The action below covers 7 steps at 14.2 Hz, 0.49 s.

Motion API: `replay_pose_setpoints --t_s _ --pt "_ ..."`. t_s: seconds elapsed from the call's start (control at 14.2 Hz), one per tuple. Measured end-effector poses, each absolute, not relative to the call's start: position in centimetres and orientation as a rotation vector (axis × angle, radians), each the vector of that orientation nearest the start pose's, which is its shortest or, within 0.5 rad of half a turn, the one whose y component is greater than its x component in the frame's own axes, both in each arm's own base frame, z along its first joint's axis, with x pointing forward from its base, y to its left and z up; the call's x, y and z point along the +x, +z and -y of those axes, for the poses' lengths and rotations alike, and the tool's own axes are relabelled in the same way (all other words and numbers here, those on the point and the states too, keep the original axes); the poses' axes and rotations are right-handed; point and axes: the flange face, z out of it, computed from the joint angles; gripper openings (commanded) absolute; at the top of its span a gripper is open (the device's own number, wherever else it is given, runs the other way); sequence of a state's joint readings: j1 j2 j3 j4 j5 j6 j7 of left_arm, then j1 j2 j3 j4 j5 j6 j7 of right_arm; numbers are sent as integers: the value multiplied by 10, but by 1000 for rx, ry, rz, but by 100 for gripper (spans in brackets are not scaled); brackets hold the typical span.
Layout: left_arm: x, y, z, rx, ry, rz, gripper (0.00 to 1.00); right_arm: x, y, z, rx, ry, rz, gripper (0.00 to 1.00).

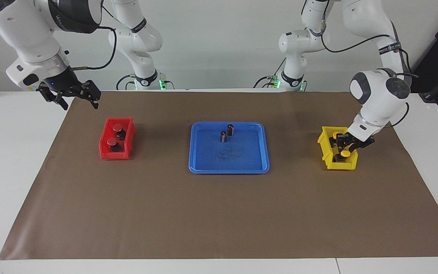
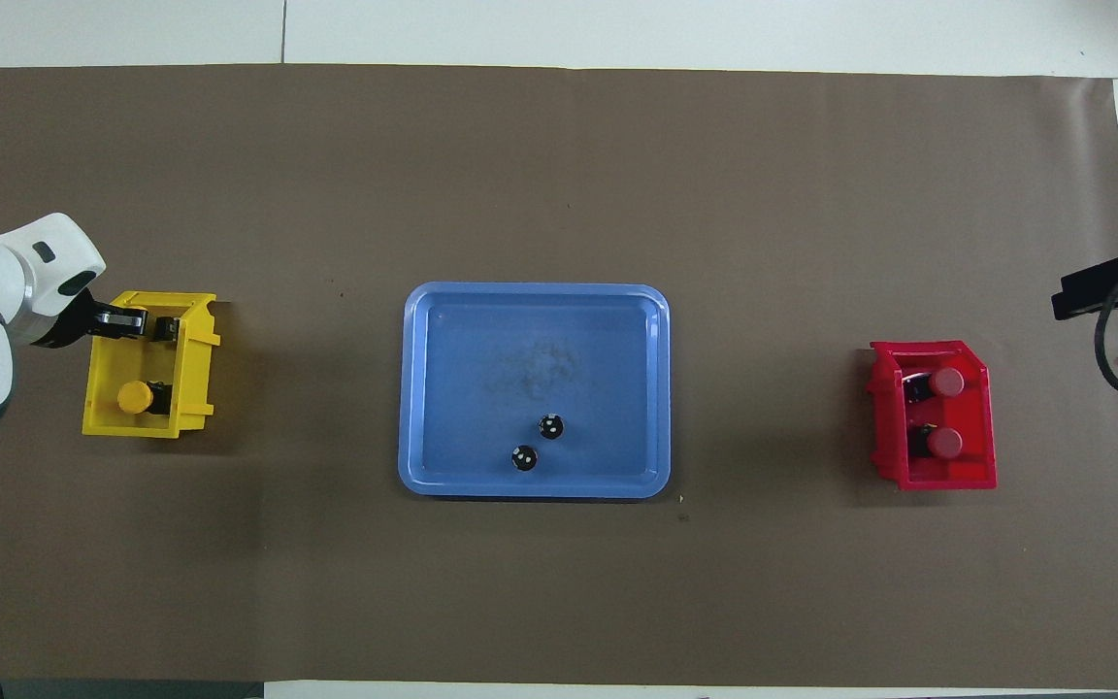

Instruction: Sort red and yellow buttons by color

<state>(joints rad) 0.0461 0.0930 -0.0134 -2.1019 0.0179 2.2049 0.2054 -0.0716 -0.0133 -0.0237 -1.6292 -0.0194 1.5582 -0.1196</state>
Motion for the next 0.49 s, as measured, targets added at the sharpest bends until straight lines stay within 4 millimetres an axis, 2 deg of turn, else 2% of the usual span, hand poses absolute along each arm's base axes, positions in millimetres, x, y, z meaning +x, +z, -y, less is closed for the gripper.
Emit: replay_pose_setpoints --t_s 0.14,0.35,0.42,0.49 --pt "560 377 -19 -3114 -15 -286 54 544 605 60 -3153 87 23 100" --pt "560 378 -19 -3114 -17 -286 56 543 605 62 -3152 94 16 100" --pt "560 378 -19 -3114 -18 -286 60 543 605 62 -3152 95 16 100" --pt "561 378 -19 -3114 -19 -286 68 543 605 62 -3152 96 16 100"
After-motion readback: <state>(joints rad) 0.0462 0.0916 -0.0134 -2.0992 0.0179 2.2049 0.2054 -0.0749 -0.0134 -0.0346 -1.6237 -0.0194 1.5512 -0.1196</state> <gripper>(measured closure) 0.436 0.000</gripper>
